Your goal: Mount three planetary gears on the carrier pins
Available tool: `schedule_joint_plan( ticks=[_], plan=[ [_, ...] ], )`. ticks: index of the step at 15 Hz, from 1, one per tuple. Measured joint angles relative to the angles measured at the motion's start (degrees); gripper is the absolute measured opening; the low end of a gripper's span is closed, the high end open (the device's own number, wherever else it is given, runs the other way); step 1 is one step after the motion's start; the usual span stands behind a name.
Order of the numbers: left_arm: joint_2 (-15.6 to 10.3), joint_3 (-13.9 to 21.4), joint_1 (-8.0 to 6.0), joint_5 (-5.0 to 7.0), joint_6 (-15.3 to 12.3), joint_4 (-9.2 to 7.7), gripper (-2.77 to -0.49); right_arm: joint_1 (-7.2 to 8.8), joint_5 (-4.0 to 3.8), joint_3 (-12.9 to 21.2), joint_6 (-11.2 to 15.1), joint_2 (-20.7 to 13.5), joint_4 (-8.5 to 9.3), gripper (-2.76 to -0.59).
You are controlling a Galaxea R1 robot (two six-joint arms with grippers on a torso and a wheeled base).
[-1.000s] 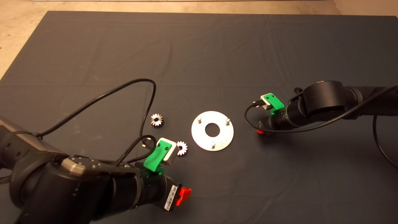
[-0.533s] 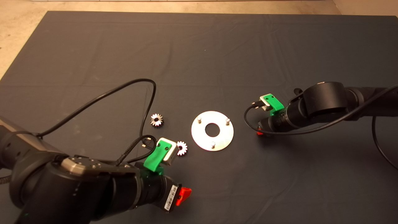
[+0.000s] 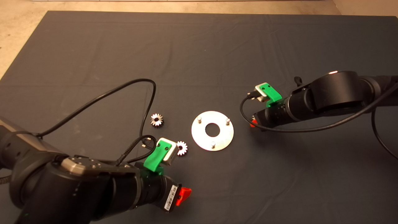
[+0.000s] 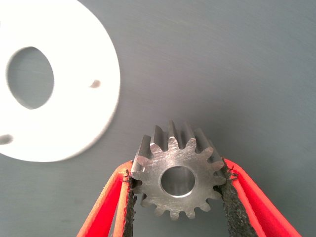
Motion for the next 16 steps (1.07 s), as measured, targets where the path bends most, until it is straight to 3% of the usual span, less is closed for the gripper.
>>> schedule_joint_plan(
  ticks=[3,7,10,12,14,15,16],
  plan=[
    [0.0,0.0,0.0,-0.02,0.0,0.06,-0.92,1.22,-0.09,0.0,0.0,4.9,0.0,-2.36],
    [0.0,0.0,0.0,0.0,0.0,0.09,-0.93,1.22,0.09,-1.9,0.0,10.8,0.04,-2.36],
    [0.0,0.0,0.0,0.02,0.0,0.11,-0.92,1.24,-0.41,-4.2,-0.5,12.7,0.04,-2.36],
    [0.0,0.0,0.0,0.0,0.0,0.12,-0.92,1.22,-0.66,-5.0,-3.0,12.9,0.09,-2.36],
    [0.0,0.0,0.0,0.0,0.0,0.12,-0.93,1.23,-1.19,-5.6,-3.1,12.9,0.09,-2.36],
    [0.0,0.0,0.0,0.0,0.0,0.12,-0.92,1.24,-3.35,-6.4,-3.9,12.9,0.26,-2.36],
    [0.0,0.0,-0.01,0.0,0.0,0.12,-0.92,1.23,-3.54,-6.6,-4.7,12.9,0.57,-2.36]
  ],
)
